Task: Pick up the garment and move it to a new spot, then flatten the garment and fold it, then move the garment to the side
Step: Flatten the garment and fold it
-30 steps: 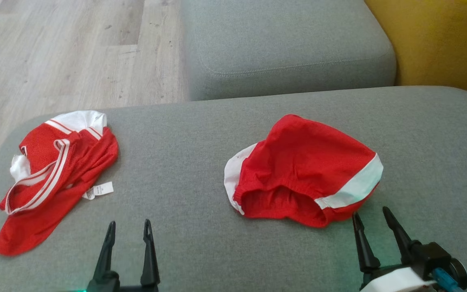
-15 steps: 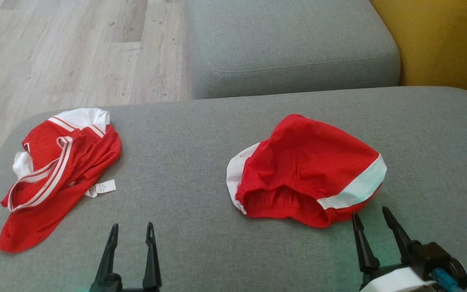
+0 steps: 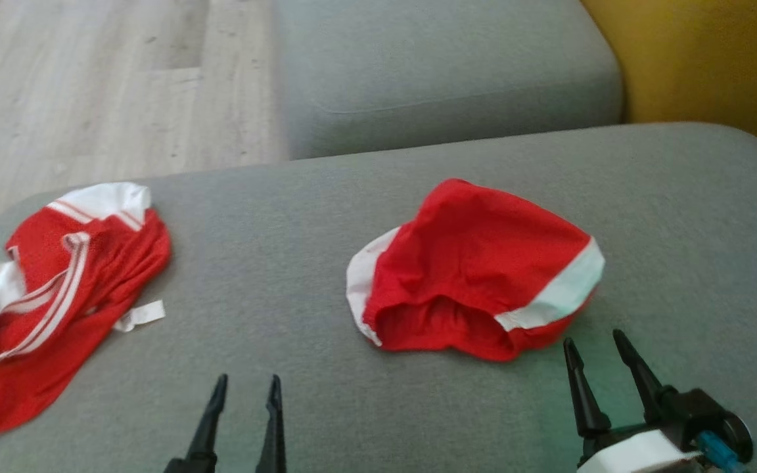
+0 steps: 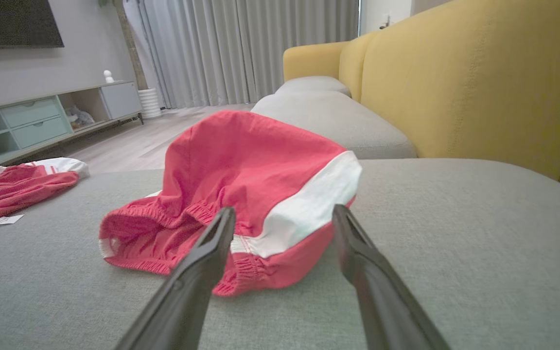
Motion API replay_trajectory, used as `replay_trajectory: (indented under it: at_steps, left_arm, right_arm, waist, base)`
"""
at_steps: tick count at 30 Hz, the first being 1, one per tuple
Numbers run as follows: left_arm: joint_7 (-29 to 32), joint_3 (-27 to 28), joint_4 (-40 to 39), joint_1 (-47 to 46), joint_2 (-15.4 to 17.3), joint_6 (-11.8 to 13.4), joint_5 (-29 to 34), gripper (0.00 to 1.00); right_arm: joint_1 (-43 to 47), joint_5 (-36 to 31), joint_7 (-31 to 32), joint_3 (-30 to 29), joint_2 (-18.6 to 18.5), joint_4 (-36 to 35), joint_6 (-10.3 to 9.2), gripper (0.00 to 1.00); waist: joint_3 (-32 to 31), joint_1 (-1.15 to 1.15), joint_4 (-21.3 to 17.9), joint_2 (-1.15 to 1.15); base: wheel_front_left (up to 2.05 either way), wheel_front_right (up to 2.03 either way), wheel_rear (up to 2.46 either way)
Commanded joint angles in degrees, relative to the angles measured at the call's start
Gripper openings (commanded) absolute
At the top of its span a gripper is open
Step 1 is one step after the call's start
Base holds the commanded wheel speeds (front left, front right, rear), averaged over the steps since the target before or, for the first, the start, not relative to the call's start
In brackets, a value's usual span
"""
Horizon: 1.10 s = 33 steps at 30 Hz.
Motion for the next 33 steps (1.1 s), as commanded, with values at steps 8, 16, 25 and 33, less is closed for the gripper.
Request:
replay_trajectory:
  at_steps: [8,16,25,33]
  left_arm:
    - [-0.55,-6.72,7.06,-8.47,-0.33,-5.59,-10.98,1.00]
    - [0.80,-19.24,18.29,-19.72,-0.33,-9.44,-31.14,1.00]
    - [4.73,-29.70,24.79,-32.30,-0.33,-10.66,-47.27,1.00]
    - [3.79,-34.75,30.89,-39.12,-0.34,-9.37,-54.78,1.00]
  right_arm:
    - [-3.77,0.23,-0.16,2.32,-0.30,-4.62,-0.04,1.00]
    - [-4.54,-0.49,-0.16,4.27,-0.30,-4.89,-0.04,1.00]
    - [-6.84,1.23,-0.16,6.33,-0.30,-6.22,-0.04,1.00]
    - [-8.00,2.74,-0.16,7.09,-0.30,-7.23,-0.04,1.00]
  waist:
    - [3.07,0.00,-9.30,0.00]
    - [5.18,0.00,-16.60,0.00]
    - [9.78,0.00,-22.31,0.00]
    - [13.19,0.00,-24.43,0.00]
  base:
    - [0.00,0.00,0.00]
    - [0.00,0.00,0.00]
    - [0.00,0.00,0.00]
    - [0.00,0.00,0.00]
